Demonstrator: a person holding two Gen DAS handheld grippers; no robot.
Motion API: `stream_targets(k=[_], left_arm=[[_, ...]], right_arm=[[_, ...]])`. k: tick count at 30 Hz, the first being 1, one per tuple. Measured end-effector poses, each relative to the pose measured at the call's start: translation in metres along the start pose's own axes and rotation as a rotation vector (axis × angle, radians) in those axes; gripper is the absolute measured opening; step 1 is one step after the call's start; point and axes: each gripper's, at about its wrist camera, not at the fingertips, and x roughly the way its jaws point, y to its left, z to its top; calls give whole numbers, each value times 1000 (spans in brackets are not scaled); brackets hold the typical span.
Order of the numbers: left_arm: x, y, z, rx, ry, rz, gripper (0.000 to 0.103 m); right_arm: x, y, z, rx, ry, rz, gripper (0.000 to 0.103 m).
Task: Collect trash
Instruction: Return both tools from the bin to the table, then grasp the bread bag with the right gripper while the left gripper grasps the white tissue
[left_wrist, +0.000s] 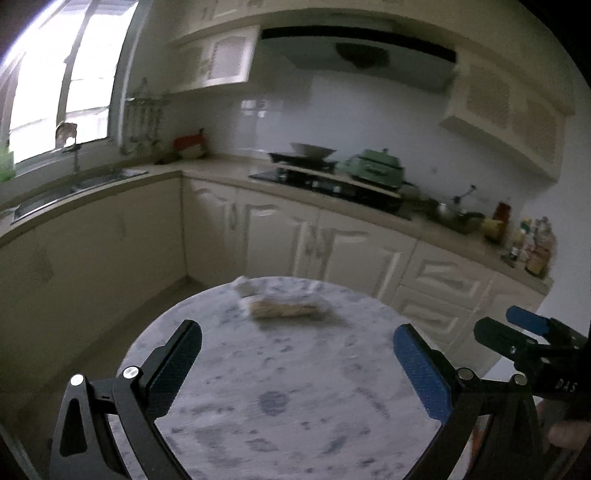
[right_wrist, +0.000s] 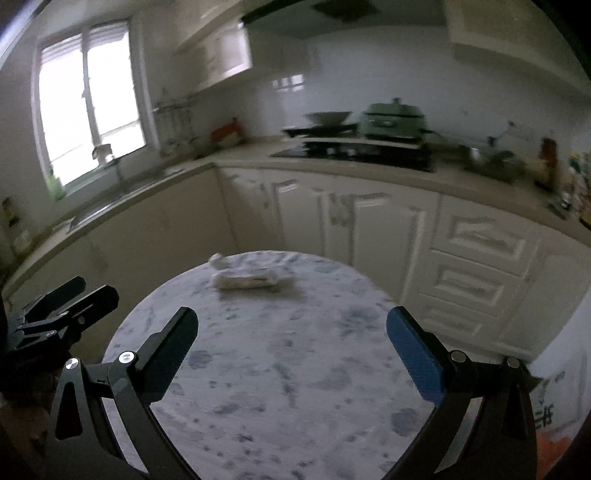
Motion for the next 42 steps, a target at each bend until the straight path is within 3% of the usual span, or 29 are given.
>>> stream_targets(k=[3, 10, 20, 28, 32, 35, 37, 38, 40, 42], left_arm=[[3, 16, -4, -18, 17, 34, 102], [64, 45, 22, -56, 82, 89, 102], [189, 70, 55, -45, 191, 174, 102], [284, 79, 75, -42, 268, 233, 102], [315, 85, 77, -48, 285, 237, 102], [332, 89, 81, -45, 285, 235, 102], [342, 90, 84, -38, 286, 238, 102], [345, 90, 85, -34, 284, 237, 102], [348, 88, 85, -38, 282, 231, 102], [353, 86, 84, -41, 284, 219, 102]], right_arm=[[24, 16, 1, -36, 28, 29, 103], [105, 40, 1, -109, 129, 84, 103], [255, 44, 3, -295, 275, 121, 103], [329, 64, 10, -549, 317, 179, 103], [359, 71, 8, -628, 394, 299, 103], [371, 65, 11, -585, 437, 416, 101], [369, 63, 10, -580, 426, 427, 97], [364, 61, 9, -581, 423, 437, 89], [355, 58, 8, -572, 414, 447, 65], [345, 51, 6, -548, 407, 457, 35]])
